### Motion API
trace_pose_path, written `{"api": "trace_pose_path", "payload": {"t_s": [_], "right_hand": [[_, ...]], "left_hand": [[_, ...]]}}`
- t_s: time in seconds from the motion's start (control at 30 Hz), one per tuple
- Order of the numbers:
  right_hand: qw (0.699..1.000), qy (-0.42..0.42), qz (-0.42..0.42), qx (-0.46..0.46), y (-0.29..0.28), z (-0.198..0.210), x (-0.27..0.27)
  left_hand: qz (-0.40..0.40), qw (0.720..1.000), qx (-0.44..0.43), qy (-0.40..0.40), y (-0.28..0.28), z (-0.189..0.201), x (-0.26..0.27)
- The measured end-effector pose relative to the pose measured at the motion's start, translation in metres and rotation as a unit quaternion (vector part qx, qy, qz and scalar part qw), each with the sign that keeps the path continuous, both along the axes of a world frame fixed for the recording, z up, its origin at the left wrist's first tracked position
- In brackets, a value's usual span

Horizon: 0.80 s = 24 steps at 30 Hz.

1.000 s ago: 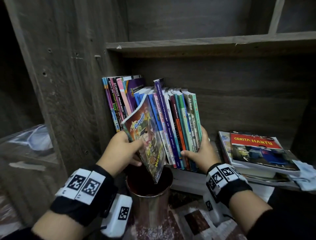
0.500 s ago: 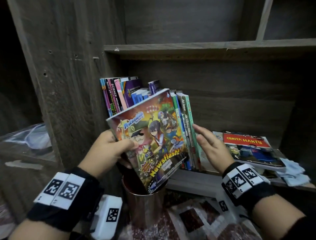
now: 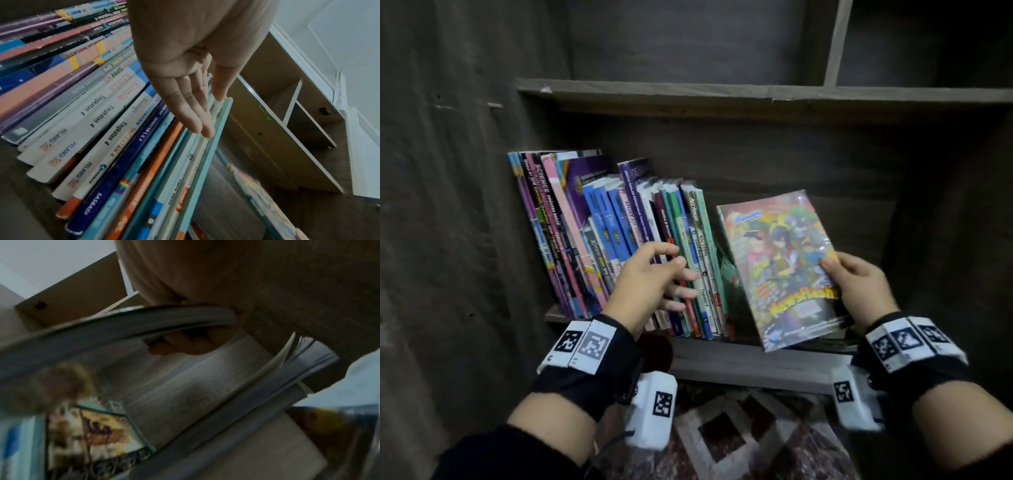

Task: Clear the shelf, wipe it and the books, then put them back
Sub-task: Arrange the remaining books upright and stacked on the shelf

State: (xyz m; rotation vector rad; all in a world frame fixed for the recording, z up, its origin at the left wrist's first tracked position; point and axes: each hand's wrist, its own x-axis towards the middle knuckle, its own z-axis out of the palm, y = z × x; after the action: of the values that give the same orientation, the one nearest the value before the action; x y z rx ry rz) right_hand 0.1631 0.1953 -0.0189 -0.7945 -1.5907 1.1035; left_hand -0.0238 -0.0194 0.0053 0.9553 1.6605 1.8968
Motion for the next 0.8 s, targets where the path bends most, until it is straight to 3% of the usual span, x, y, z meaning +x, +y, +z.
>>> {"api": "trace_pose_path", "payload": {"t_s": [0.2, 0.37, 0.5, 0.57, 0.6, 0.7, 0.8], "right_hand": [[0.974, -0.131, -0.172, -0.073, 0.043, -0.006, 0.017], [0.94, -0.273, -0.191, -0.073, 0.055, -0.005, 0.004], [0.894, -0.393, -0.213, 0.015, 0.04, 0.002, -0.009], [0.897, -0.375, -0.218, 0.086, 0.024, 0.007, -0.017], [0.913, -0.336, -0.199, 0.118, 0.015, 0.01, -0.024], [0.952, -0.206, -0.062, 0.215, -0.023, 0.019, -0.054], [0.941, -0.166, 0.056, 0.291, -0.067, 0.036, -0.087]], "left_hand": [[0.072, 0.997, 0.015, 0.004, 0.002, -0.004, -0.015], [0.087, 0.996, 0.011, 0.01, 0.001, -0.009, -0.027], [0.105, 0.994, 0.006, 0.024, 0.0, -0.012, -0.038], [0.121, 0.992, 0.013, 0.028, 0.0, -0.013, -0.042], [0.133, 0.99, 0.019, 0.039, 0.0, -0.014, -0.044], [0.193, 0.973, 0.04, 0.119, 0.0, -0.009, -0.048], [0.245, 0.943, 0.065, 0.214, -0.002, 0.015, -0.052]]}}
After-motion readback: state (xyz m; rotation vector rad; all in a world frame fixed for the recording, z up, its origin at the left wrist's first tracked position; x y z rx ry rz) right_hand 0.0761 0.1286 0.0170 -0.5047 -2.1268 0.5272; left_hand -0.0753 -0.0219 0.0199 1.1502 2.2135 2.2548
